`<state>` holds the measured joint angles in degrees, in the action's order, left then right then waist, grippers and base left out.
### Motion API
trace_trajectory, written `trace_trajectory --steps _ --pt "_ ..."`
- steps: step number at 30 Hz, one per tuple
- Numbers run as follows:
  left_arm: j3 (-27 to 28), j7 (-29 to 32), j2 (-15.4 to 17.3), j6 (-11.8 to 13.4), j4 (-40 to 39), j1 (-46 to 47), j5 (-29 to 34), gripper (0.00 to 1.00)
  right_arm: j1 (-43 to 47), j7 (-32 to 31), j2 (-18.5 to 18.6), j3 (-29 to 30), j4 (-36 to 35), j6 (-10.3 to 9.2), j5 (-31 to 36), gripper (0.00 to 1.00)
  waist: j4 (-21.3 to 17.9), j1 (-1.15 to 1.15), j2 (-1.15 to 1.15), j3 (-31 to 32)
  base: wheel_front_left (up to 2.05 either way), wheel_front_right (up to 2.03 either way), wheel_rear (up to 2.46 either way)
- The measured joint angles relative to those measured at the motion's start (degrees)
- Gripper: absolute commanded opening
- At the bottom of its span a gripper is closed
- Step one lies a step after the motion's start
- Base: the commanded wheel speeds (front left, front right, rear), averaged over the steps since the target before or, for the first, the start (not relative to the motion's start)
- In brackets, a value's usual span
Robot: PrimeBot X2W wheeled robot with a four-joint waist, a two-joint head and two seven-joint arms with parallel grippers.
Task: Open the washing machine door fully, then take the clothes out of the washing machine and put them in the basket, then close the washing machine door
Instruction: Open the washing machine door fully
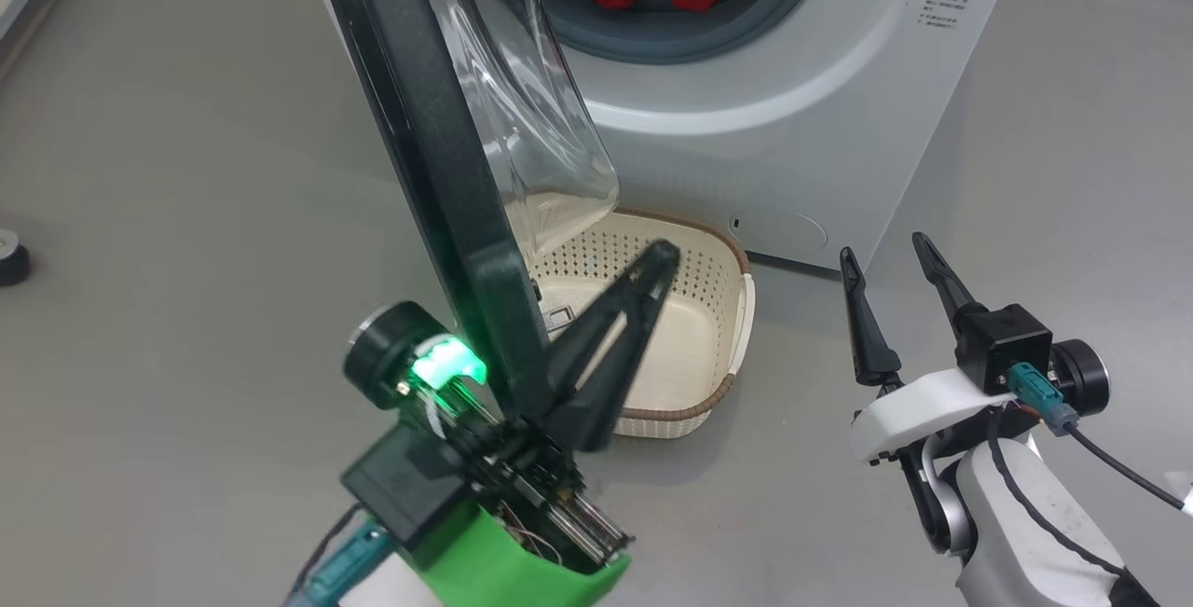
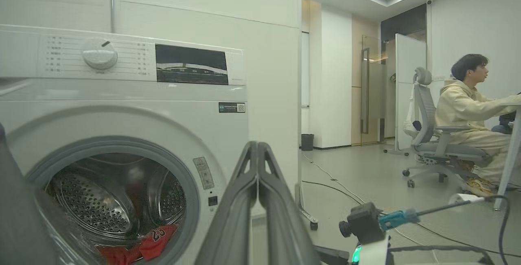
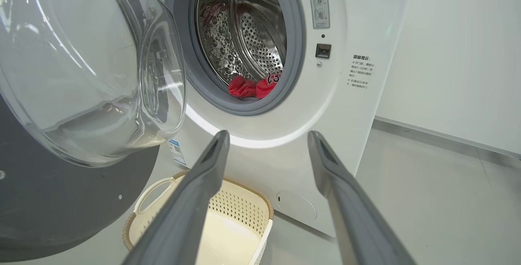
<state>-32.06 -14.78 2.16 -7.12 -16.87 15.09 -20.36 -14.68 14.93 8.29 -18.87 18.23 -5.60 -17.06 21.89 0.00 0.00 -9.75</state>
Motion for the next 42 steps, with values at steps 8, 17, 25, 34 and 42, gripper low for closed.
trace_trajectory --steps 8,17,25,34,42 --pt "-6.86 0.01 0.98 0.00 7.71 -3.47 0.86 0.00 0.26 0.00 -0.32 0.56 0.19 0.26 0.62 1.00 -0.67 0.00 0.00 -0.03 0.00 0.00 0.00" --pt "-4.53 0.02 0.91 0.00 14.46 -4.62 2.23 0.00 0.76 0.00 -0.41 1.59 0.20 0.68 1.19 1.00 -0.83 0.00 0.00 -0.69 0.00 0.00 0.00" --pt "-1.09 0.02 0.78 0.75 17.90 -4.60 2.19 0.00 0.76 0.00 -0.73 1.82 0.23 1.49 2.16 1.00 -1.25 0.00 0.00 -1.87 0.00 0.00 0.00" --pt "1.64 0.02 0.62 1.58 20.71 -4.25 1.03 0.00 0.65 0.00 -0.87 2.82 0.34 2.00 2.58 1.00 -2.33 0.00 0.00 -3.50 0.00 0.00 0.00" --pt "3.00 0.02 0.51 2.87 22.23 -2.94 -1.71 0.00 0.58 0.00 -0.88 3.92 0.49 2.26 2.67 1.00 -2.50 0.00 0.00 -4.30 0.00 0.00 0.00"
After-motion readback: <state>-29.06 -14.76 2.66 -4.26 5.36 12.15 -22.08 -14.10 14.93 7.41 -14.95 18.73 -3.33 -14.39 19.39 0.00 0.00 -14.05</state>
